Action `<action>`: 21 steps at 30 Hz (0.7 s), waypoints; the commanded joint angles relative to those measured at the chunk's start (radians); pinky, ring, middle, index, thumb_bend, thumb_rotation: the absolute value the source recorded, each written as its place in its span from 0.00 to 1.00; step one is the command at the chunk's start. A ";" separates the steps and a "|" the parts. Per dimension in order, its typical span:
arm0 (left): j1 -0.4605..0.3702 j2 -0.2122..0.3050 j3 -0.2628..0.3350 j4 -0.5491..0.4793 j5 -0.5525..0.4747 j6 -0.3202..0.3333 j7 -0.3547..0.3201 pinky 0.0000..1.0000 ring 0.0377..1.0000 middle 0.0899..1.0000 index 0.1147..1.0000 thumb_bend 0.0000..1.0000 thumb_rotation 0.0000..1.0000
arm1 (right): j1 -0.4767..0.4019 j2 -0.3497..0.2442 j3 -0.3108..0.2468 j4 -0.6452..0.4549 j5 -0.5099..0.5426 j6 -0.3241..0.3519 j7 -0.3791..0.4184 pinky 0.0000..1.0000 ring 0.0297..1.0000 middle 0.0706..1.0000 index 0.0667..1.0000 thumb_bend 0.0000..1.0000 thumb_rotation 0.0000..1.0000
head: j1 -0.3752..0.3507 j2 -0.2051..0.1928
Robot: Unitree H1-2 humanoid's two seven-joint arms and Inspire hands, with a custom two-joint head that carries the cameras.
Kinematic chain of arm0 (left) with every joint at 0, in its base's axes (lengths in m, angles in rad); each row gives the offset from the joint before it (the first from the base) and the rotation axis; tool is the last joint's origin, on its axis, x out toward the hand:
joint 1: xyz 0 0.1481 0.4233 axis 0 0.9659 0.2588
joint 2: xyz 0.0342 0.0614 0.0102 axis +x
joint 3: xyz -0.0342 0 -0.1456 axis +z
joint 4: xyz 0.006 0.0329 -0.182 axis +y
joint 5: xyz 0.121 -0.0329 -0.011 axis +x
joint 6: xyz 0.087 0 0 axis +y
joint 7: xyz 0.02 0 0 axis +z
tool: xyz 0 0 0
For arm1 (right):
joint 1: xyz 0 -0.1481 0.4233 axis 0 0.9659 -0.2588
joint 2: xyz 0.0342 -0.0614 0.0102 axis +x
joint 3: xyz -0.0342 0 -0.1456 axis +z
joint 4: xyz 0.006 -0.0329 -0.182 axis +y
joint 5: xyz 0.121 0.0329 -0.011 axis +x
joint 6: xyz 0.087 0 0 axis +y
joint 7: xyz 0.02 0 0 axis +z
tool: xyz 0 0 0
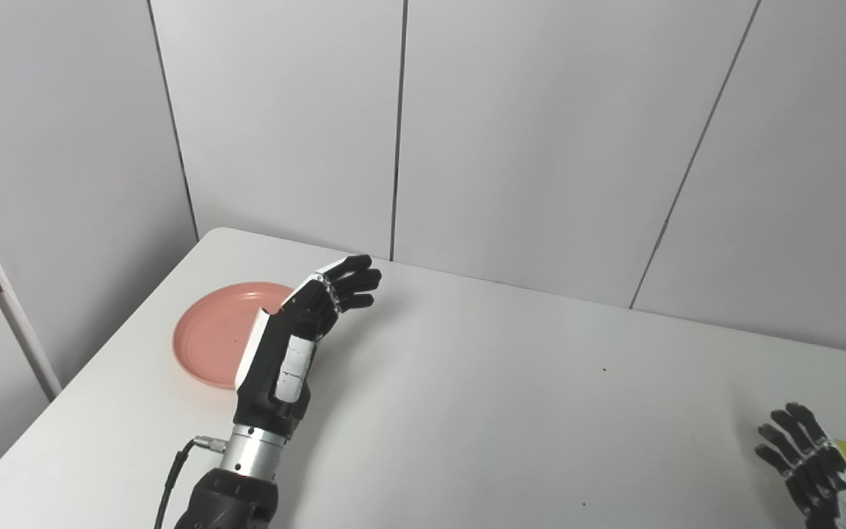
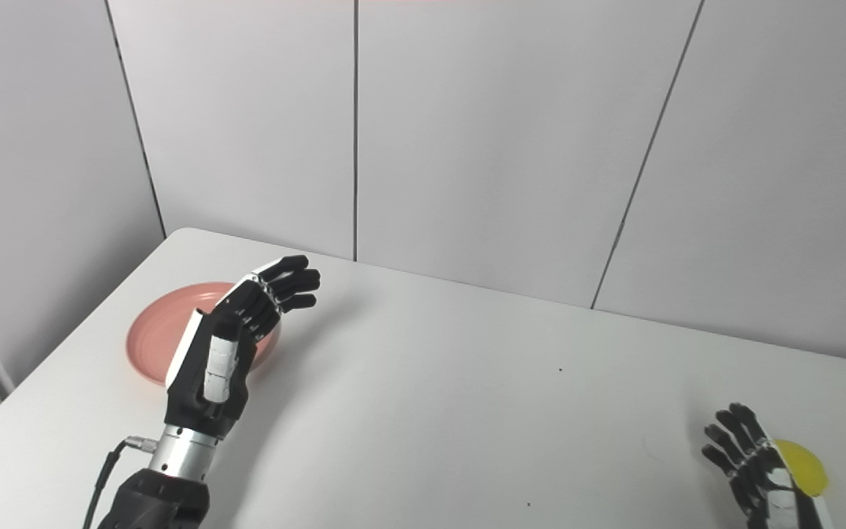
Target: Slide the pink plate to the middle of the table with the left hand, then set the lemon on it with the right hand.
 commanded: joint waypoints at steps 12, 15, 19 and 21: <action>-0.235 0.202 0.142 0.117 -0.218 0.109 -0.069 0.87 0.83 0.78 0.77 0.96 1.00 | 0.096 0.044 0.012 0.114 -0.001 -0.034 0.008 0.86 0.87 0.89 0.89 0.89 1.00 | 0.000 0.008; -0.281 0.239 0.170 0.158 -0.238 0.141 -0.073 0.89 0.85 0.79 0.80 0.96 0.99 | 0.095 0.041 0.012 0.118 -0.002 -0.040 0.012 0.86 0.87 0.89 0.89 0.89 1.00 | 0.008 0.009; -0.320 0.283 0.201 0.232 -0.241 0.155 -0.076 0.89 0.86 0.82 0.84 0.96 0.99 | 0.094 0.037 0.011 0.123 -0.003 -0.043 0.011 0.87 0.88 0.90 0.89 0.89 1.00 | 0.020 0.012; -0.334 0.302 0.215 0.281 -0.243 0.149 -0.084 0.90 0.86 0.83 0.84 0.96 0.99 | 0.092 0.034 0.010 0.127 0.001 -0.042 0.013 0.87 0.88 0.90 0.89 0.89 1.00 | 0.027 0.011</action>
